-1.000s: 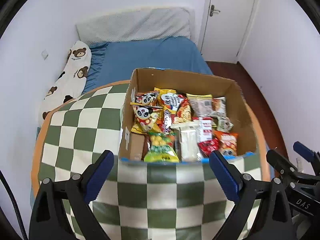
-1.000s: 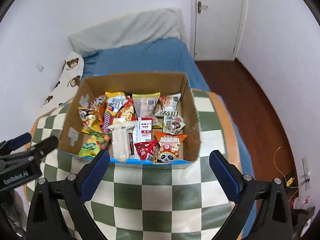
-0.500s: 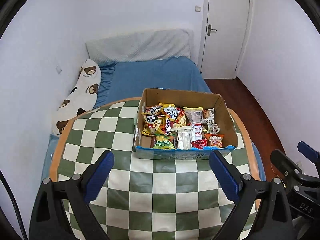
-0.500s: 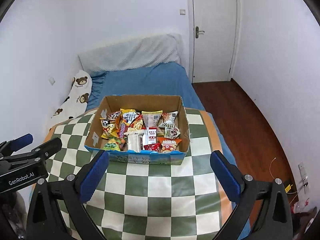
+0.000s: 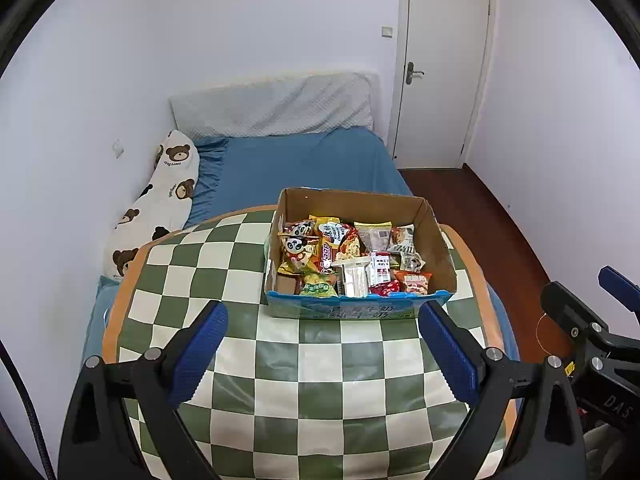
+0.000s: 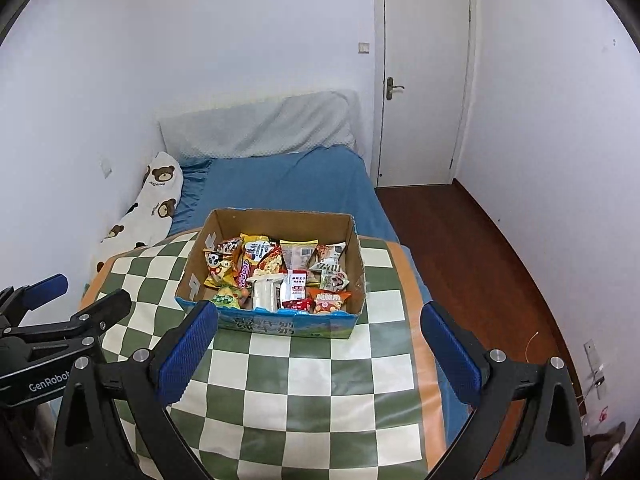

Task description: Organize snacks

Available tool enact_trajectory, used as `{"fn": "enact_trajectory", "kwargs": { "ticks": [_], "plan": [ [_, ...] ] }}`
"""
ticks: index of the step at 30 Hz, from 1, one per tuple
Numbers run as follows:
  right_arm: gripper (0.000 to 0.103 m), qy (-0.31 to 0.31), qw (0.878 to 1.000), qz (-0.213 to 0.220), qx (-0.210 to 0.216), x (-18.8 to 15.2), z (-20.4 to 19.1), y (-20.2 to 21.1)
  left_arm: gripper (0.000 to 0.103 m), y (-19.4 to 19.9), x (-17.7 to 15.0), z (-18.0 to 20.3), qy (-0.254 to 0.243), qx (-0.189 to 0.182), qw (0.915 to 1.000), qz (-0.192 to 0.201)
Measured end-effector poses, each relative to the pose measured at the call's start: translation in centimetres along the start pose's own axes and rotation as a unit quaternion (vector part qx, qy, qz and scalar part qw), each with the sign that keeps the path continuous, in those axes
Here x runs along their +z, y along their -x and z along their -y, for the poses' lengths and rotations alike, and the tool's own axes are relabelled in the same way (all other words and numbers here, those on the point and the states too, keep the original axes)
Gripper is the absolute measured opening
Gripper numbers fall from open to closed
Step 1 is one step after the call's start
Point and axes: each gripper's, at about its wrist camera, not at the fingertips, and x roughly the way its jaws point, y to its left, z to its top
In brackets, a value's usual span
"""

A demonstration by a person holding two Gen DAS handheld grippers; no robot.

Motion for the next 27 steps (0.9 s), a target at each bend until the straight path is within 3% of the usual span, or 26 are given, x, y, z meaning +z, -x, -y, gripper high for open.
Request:
{"fn": "enact_trajectory", "kwargs": {
  "ticks": [10, 27],
  "plan": [
    [0.103, -0.005, 1.0, -0.003, -0.015, 0.2, 0.4, -1.3, 0.098, -2.0, 0.2, 0.0, 0.011, 0.007, 0.9998, -0.015],
    [0.103, -0.028, 0.999, -0.032, -0.034, 0.2, 1.0, -9.4, 0.098, -8.6, 1.9, 0.0, 0.011, 0.04, 0.9989, -0.023]
  ]
}}
